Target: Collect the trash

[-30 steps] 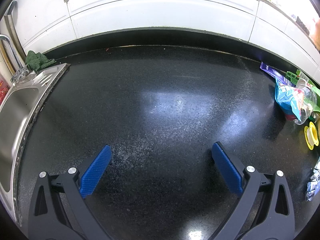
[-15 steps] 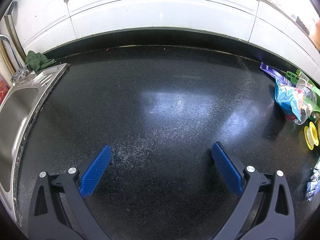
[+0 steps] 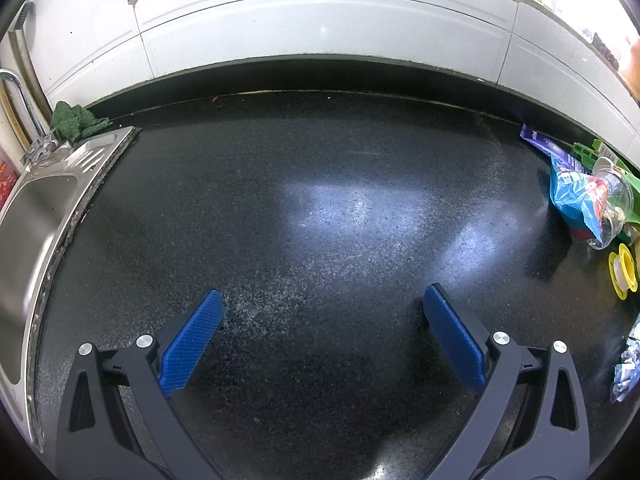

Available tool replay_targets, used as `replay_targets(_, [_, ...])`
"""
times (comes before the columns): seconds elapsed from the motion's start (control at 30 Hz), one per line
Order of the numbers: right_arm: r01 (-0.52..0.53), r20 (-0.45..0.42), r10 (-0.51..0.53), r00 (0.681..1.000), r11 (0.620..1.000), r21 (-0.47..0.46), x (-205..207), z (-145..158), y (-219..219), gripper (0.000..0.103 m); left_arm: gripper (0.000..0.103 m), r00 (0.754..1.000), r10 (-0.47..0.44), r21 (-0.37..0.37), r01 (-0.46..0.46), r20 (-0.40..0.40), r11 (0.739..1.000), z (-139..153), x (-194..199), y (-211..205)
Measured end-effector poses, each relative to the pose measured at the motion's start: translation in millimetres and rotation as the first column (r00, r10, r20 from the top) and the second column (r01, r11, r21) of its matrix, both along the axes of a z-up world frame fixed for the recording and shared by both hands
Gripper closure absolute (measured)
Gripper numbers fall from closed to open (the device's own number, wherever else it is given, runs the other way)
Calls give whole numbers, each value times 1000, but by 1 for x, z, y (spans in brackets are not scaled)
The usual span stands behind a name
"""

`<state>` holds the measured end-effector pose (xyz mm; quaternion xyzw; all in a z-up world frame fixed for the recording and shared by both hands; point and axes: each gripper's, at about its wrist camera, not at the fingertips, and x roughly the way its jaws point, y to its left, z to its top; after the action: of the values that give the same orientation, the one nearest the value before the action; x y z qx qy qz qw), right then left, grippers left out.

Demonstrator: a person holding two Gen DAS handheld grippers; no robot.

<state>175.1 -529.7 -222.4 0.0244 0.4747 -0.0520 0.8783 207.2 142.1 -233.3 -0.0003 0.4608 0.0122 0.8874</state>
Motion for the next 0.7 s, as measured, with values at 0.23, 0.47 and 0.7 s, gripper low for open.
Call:
replay_targets(0.23, [20,1,-20,1000,1000,-1,2,0,1,5,6,1000,8,1,-8,0,1000,-1,5,1])
replay_targets(0.47, [81,-58,-77,995,995,57,-3,25,23,6,6,999,28,42,-27,-34,999,20,-19,-27])
replay_targets(0.7, [38,-1,-38,999,997,67,-27,94,45,6,6,998,16,14,-16,-60,1000,61,-43,-31])
